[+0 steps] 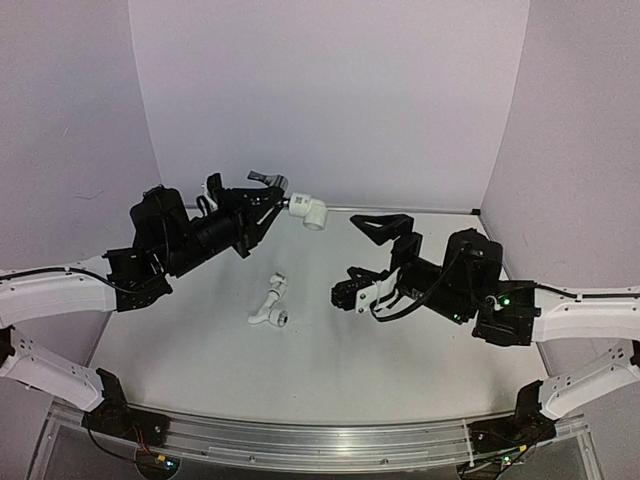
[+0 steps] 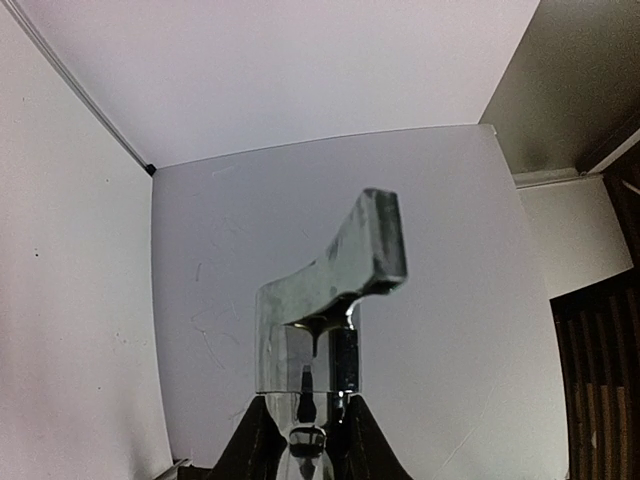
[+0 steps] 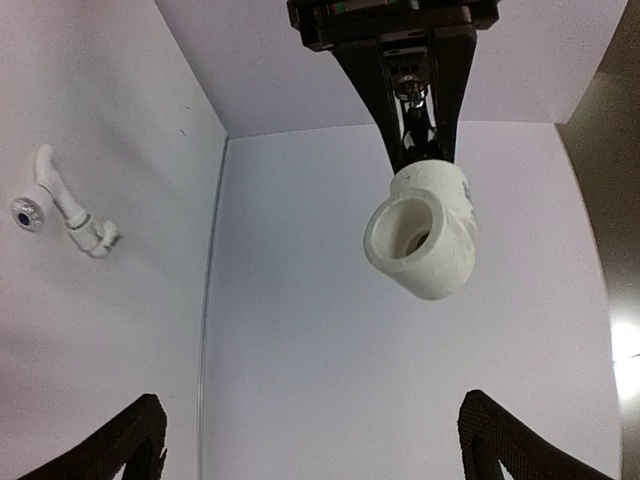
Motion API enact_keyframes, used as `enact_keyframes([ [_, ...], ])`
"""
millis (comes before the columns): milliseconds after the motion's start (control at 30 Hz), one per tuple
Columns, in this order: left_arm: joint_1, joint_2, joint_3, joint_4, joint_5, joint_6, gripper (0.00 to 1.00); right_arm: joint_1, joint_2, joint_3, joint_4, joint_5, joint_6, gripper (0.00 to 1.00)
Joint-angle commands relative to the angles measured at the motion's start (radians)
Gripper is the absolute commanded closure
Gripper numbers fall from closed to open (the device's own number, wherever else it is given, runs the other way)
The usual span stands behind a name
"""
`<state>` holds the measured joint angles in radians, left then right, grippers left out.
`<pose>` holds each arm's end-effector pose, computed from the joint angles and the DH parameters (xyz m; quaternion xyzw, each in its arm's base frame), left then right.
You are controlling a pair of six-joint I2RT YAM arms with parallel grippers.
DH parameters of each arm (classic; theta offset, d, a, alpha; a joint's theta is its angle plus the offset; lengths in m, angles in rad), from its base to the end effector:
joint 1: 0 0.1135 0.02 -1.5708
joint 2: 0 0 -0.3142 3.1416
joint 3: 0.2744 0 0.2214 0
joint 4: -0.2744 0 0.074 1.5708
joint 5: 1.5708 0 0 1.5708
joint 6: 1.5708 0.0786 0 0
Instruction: Install the water faucets
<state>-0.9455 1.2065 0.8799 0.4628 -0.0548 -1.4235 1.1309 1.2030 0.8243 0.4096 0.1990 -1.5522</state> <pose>0.1675 -0.2247 0.4162 -0.1756 0.6335 -0.6910 0.3005 0.1325 0.2451 0.3883 -0.6583 0.2269 -0.2170 0.6841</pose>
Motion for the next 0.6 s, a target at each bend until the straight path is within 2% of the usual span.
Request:
enact_keyframes([
  [0, 0.004, 0.007, 0.000, 0.162, 0.047, -0.070, 1.00, 0.001, 0.047, 0.003, 0.377, -0.015, -0.221, 0.03],
  [300, 0.004, 0.027, -0.003, 0.181, 0.101, -0.085, 1.00, 0.002, 0.118, 0.029, 0.440, -0.086, -0.346, 0.11],
  [567, 0.004, 0.029, -0.001, 0.187, 0.131, -0.059, 1.00, 0.001, 0.153, 0.076, 0.401, -0.114, -0.378, 0.25],
])
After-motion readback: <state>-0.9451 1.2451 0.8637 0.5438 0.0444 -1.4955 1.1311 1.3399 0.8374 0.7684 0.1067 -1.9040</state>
